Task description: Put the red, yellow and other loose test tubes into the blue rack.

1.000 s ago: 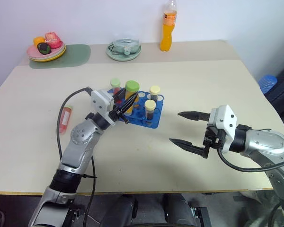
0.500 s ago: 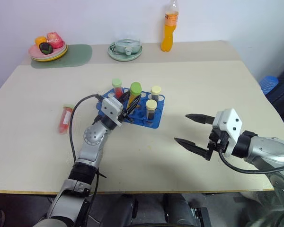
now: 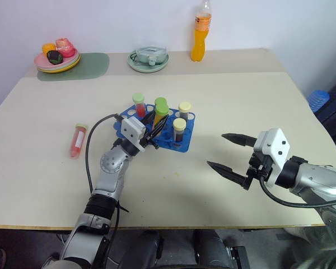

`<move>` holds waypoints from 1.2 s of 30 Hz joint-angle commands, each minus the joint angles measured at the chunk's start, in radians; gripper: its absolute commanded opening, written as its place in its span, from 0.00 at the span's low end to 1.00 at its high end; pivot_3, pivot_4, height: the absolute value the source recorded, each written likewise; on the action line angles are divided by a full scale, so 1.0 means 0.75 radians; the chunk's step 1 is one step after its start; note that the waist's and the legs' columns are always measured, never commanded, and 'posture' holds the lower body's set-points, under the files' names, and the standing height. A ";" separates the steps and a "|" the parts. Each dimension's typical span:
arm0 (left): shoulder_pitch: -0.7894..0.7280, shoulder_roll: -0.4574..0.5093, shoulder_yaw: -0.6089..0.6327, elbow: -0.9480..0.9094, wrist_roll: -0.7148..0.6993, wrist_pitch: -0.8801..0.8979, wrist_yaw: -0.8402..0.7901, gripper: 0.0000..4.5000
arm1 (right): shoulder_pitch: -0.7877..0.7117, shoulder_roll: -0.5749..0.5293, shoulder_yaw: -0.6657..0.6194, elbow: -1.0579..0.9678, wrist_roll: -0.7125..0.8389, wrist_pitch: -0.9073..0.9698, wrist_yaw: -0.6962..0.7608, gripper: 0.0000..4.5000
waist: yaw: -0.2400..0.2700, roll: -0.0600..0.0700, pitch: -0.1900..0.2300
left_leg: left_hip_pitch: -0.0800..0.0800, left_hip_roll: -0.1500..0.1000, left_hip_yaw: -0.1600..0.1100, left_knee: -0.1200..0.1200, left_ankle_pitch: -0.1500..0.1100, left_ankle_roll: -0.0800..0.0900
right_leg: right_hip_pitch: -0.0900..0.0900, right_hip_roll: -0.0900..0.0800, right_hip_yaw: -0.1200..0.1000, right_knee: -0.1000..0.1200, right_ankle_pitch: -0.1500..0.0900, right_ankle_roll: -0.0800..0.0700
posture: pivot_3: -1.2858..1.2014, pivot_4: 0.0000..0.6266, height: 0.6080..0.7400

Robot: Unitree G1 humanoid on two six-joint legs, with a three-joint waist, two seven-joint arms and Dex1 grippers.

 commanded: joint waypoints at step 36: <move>-0.275 0.807 0.591 -0.315 -0.522 2.271 0.643 0.79 | -0.222 0.138 0.211 0.172 -0.061 -0.084 0.056 1.00 | -0.008 -0.005 0.003 | -0.001 0.000 -0.002 -0.001 0.001 -0.001 | -0.005 0.002 -0.002 0.004 0.000 0.000 | 0.52 0.24 1.00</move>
